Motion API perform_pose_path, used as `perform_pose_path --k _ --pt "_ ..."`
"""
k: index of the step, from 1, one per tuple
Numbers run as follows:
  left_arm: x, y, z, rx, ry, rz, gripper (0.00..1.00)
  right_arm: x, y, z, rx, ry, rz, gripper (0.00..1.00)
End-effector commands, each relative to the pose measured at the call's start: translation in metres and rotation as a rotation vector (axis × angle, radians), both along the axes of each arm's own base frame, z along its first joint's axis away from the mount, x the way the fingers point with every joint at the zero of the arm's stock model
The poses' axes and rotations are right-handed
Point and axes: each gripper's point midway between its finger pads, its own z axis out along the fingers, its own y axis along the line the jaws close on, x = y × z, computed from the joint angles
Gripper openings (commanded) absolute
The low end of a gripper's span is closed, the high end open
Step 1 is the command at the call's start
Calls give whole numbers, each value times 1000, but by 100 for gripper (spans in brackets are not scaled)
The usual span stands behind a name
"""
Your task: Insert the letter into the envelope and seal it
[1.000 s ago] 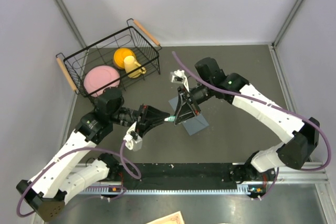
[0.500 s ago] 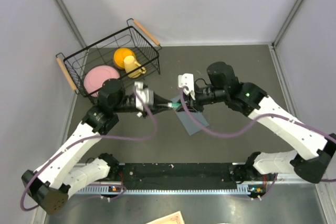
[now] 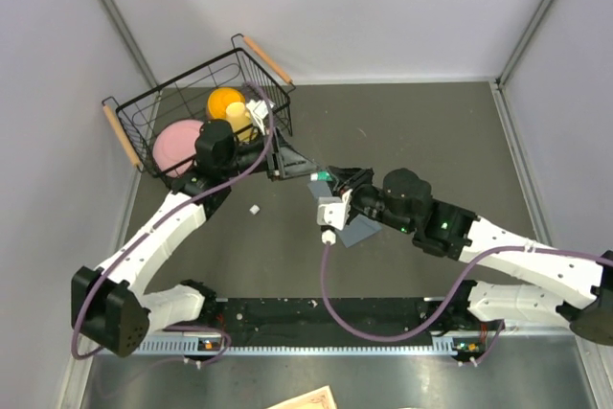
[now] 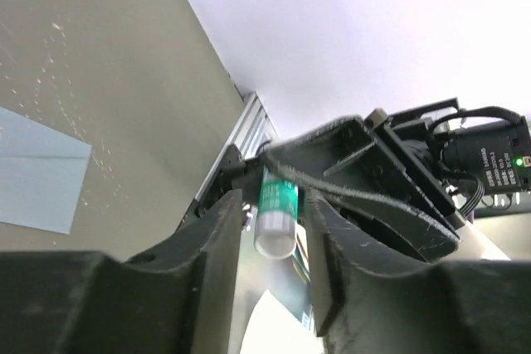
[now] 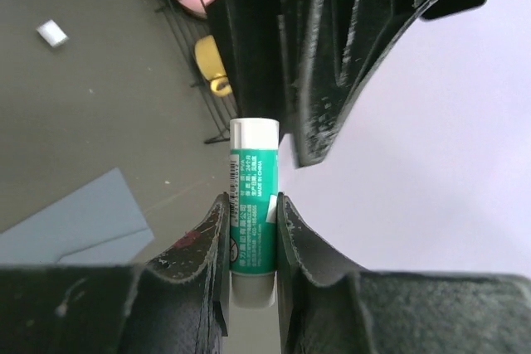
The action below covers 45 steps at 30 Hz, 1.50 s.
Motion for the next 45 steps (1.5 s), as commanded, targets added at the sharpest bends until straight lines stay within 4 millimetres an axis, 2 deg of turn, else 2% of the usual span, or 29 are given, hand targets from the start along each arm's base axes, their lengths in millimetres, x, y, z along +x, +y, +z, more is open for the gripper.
perform_pose_path --k 1,2,3,4,5,6,7,8,9,10,12,13,14,15,16,19,21,29,32,36,41,43,45 --pt "21 30 54 -86 -245 94 53 -18 4 16 59 230 61 0" --pt "24 38 58 -82 -314 106 58 -25 6 7 43 320 99 0" --pt "23 47 72 -94 -446 118 63 -17 0 16 75 382 67 0" --pt "25 61 69 -57 -573 112 69 -20 -1 8 111 526 46 0" --pt "21 66 72 -38 -673 97 71 -34 1 -9 76 675 105 0" --pt "11 69 76 -16 -787 62 74 -30 -3 -3 109 751 103 0" --pt "10 71 70 54 -952 32 78 -36 -3 -5 145 884 102 0" --pt "-5 69 64 69 -1040 -61 79 -54 3 -10 128 1021 193 0" --pt "-19 69 65 82 -1168 -112 79 -59 5 -5 140 1093 224 0" --pt "-26 66 50 119 -1344 -186 79 -59 4 -4 171 1203 207 0" --pt "-47 65 44 142 -1548 -257 78 -71 10 -3 160 1369 292 0" --pt "-51 59 41 162 -1758 -290 78 -73 11 -3 168 1456 291 0" --pt "-61 58 25 176 -1756 -339 77 -79 12 1 162 1516 333 0" --pt "-60 57 20 228 -1825 -344 75 -78 16 -2 155 1572 341 0" --pt "-68 49 17 222 -1971 -387 74 -81 17 -1 152 1625 349 0" --pt "-76 40 5 249 -2108 -447 67 -86 20 3 130 1699 402 0" --pt "-78 37 3 242 -2124 -469 63 -88 21 7 126 1747 413 0" --pt "-87 28 -4 201 -2158 -552 60 -92 22 7 111 1791 443 0" --pt "-88 24 -8 195 -2156 -569 51 -93 22 8 106 1788 452 0" --pt "-88 21 -6 187 -2142 -572 44 -94 24 7 104 1783 445 0" --pt "-89 18 -2 166 -2120 -555 42 -95 25 7 99 1771 453 0" --pt "-90 17 -2 161 -2117 -554 37 -95 26 7 96 1760 457 0" --pt "-90 17 0 156 -2096 -546 26 -95 26 7 100 1738 450 0"
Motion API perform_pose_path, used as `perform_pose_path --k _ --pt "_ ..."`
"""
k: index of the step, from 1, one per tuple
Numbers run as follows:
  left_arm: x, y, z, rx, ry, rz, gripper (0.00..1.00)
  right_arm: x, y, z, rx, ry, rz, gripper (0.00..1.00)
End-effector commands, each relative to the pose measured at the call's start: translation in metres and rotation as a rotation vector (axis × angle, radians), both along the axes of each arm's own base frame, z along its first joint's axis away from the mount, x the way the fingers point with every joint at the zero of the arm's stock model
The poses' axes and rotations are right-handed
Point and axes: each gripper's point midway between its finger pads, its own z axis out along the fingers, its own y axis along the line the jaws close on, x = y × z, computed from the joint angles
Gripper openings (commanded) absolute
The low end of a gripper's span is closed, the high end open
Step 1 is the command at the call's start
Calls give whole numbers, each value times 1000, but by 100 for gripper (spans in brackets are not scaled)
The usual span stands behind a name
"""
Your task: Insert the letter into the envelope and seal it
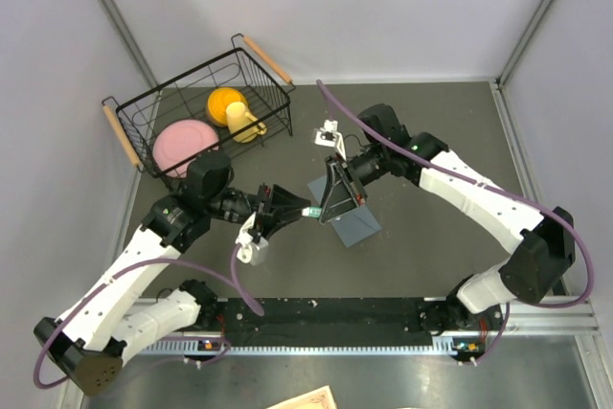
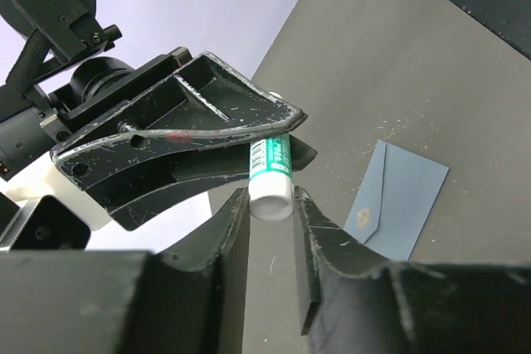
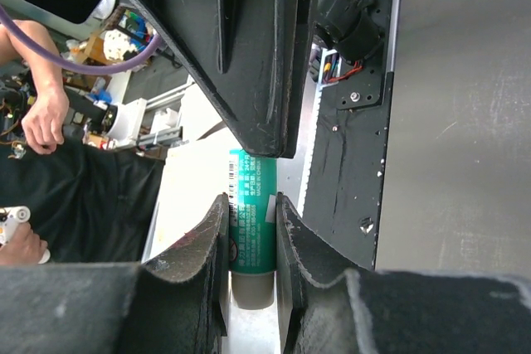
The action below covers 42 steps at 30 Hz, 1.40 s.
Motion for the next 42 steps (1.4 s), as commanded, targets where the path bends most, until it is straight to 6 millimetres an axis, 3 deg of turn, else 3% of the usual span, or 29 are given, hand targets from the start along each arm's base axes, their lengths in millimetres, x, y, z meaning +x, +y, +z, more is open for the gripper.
perform_pose_path --k 1,4,5,10,11,15,18,19,20,23,33,42 --pt "-8 -5 11 -26 36 -34 21 2 5 22 75 -105 13 0" --pt "-7 -6 15 -34 114 -12 0 7 4 21 76 -182 -16 0" --pt "-7 -6 17 -36 210 14 0 9 3 21 76 -210 -31 0" --pt "-6 -11 31 -67 358 28 0 24 -1 21 64 -406 -105 0" --pt "-8 -12 32 -65 388 26 0 25 -1 20 64 -432 -104 2" --pt "-11 -12 29 -47 400 5 0 21 -1 12 24 -517 -83 34" --pt "-14 -12 24 -8 397 -20 0 15 0 1 -20 -611 -39 35" --pt "-16 -11 15 30 440 -18 0 15 0 1 -26 -634 -34 37" --pt "-15 -11 20 29 409 -27 0 13 -2 -4 -47 -646 -13 41" --pt "-20 -7 8 80 386 -52 0 13 -3 -4 -70 -655 7 47" --pt "-28 -6 -11 156 291 -94 0 -3 2 4 -70 -519 89 45" --pt "-22 -6 -14 161 268 -57 0 -14 5 -20 -150 -420 155 41"
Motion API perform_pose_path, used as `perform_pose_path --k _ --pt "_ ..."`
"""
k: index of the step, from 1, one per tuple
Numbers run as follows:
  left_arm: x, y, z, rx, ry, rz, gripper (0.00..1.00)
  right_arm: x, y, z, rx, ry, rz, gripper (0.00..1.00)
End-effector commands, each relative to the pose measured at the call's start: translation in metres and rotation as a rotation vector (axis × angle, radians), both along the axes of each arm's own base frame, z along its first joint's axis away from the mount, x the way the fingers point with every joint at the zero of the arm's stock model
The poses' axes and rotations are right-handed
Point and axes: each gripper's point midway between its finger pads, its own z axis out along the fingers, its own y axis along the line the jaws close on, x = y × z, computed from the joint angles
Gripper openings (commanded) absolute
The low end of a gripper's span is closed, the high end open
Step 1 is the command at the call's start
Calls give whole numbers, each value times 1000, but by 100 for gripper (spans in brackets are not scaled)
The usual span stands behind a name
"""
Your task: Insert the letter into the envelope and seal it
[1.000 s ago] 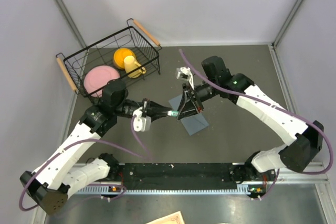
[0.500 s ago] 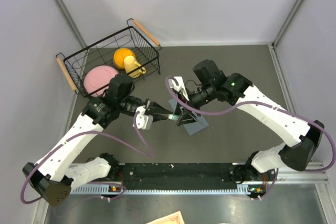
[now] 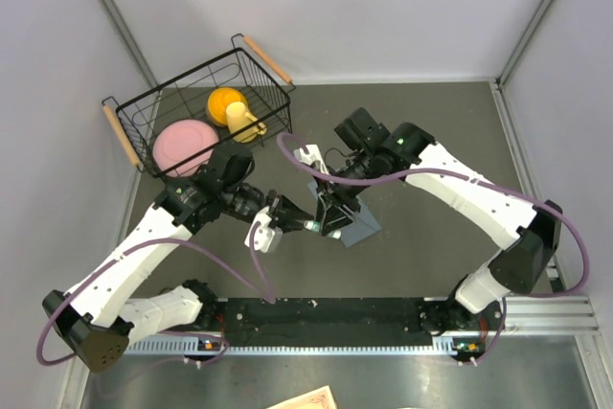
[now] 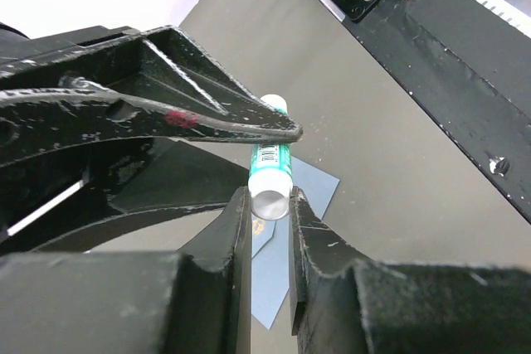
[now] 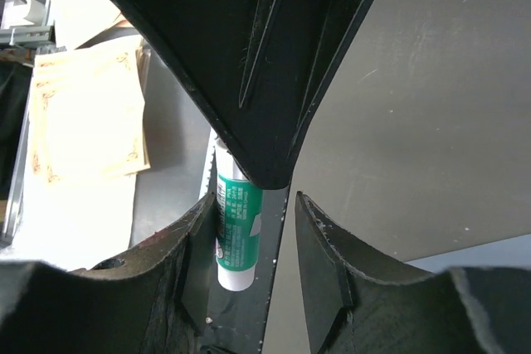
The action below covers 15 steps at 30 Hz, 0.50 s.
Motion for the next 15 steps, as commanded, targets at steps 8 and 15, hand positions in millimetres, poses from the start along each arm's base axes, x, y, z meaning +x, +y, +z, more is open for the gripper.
perform_pose_path --k 8,15 --pt "1 -5 17 -41 27 32 0 -5 11 5 1 -23 60 9" --pt "12 -12 29 -61 344 226 0 32 13 7 -23 -212 -66 0"
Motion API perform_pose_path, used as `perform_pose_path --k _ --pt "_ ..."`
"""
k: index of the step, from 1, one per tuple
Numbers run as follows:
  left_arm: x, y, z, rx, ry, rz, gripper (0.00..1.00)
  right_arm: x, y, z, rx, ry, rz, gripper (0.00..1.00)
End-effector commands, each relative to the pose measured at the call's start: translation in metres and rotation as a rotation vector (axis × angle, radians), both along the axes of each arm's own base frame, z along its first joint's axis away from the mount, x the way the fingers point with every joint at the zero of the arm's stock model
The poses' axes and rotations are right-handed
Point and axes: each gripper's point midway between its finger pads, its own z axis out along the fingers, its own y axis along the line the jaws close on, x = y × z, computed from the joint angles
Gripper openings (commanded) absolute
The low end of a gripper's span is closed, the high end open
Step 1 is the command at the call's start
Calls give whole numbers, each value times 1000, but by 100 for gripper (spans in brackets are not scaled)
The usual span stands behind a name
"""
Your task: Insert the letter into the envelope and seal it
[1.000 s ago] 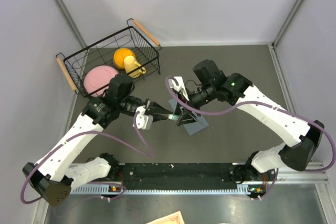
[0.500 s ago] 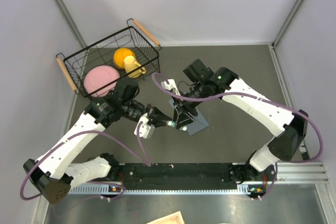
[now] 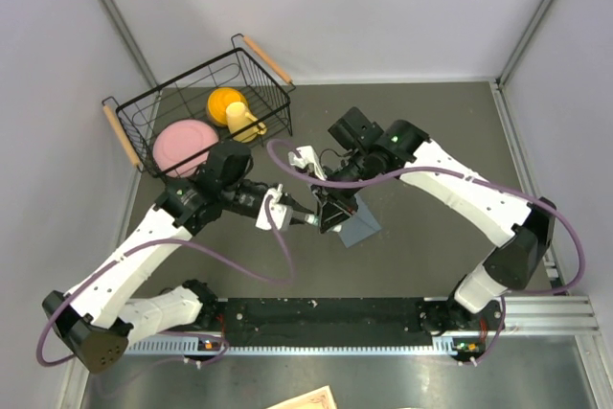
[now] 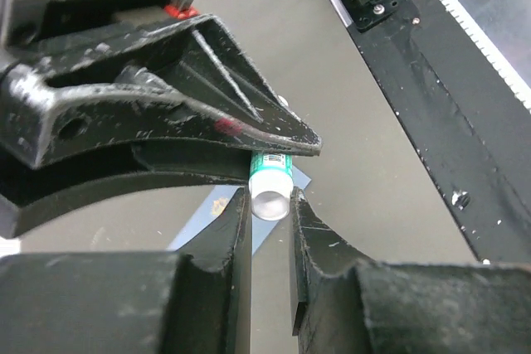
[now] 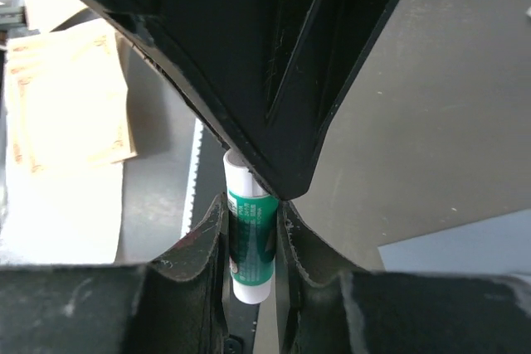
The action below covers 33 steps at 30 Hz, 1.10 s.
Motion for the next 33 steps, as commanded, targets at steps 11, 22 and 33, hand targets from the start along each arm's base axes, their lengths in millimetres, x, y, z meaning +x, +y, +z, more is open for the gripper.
perform_pose_path --k 11,22,33 --pt "26 -18 60 -285 759 395 0 79 7 47 163 -540 -244 0" --pt "57 32 63 -352 947 554 61 98 -13 48 165 -334 -405 0" --pt "138 146 -74 134 546 1033 62 135 -41 65 262 -214 -664 0"
